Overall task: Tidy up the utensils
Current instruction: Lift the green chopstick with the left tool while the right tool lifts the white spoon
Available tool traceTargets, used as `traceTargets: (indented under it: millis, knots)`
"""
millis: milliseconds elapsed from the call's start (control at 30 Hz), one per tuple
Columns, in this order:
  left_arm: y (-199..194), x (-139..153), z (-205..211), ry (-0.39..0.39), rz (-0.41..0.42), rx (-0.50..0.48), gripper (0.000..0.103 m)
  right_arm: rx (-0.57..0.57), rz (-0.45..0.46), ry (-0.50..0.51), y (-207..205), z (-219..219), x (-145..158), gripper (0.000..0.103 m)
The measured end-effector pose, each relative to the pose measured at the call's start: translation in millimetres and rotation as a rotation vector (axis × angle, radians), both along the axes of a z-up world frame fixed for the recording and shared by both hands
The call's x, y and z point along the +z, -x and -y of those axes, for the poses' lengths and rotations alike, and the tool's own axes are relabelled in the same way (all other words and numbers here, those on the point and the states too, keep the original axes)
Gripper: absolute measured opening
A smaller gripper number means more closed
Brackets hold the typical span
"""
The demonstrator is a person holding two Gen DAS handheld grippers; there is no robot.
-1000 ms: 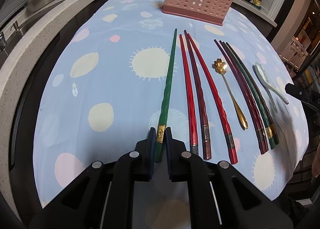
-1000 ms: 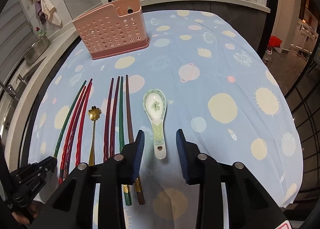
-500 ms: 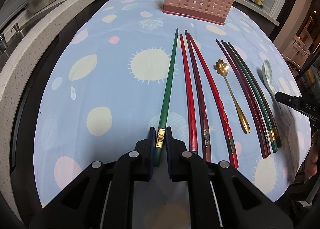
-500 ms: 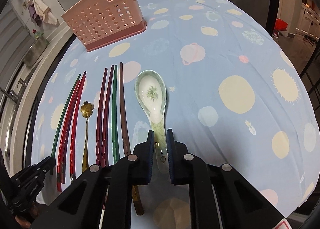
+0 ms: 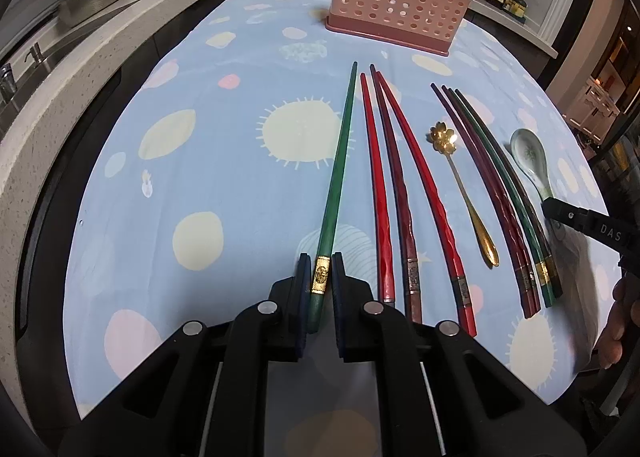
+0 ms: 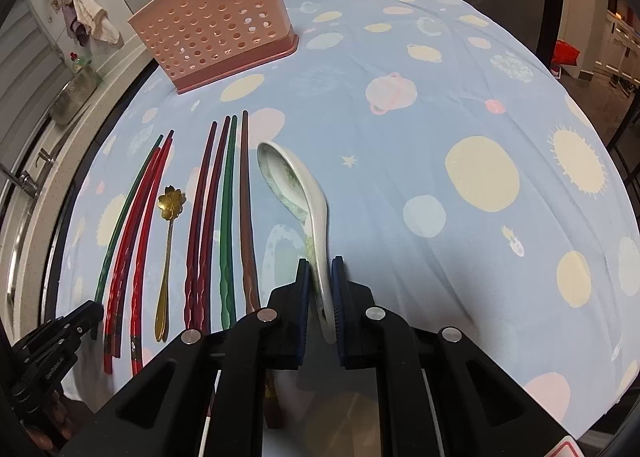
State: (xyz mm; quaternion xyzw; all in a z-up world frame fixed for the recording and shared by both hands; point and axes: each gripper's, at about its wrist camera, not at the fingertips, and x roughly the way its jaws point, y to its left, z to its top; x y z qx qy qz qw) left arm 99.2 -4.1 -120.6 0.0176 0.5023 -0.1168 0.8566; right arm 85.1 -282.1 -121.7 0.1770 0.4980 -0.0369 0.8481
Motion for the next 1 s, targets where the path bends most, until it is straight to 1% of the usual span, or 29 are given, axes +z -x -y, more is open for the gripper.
traceTargets:
  millis: [300, 500, 667, 867, 1000]
  knots:
    - [7, 5, -4, 0.042, -0.006, -0.009, 0.008, -0.006, 0.022, 0.013, 15, -2, 15, 0.007]
    - [15, 14, -6, 0.066, 0.018, -0.012, 0.008, -0.016, 0.059, 0.033, 26, -1, 34, 0.007]
    - [17, 12, -10, 0.072, 0.012, 0.001, 0.008, -0.020, 0.073, 0.038, 33, -2, 42, 0.007]
    - [21, 38, -15, 0.099, 0.065, 0.003, 0.007, -0.026, 0.115, 0.042, 39, -1, 63, 0.007]
    - [16, 64, -20, 0.130, 0.111, 0.018, 0.007, -0.021, 0.144, 0.045, 36, -1, 78, 0.007]
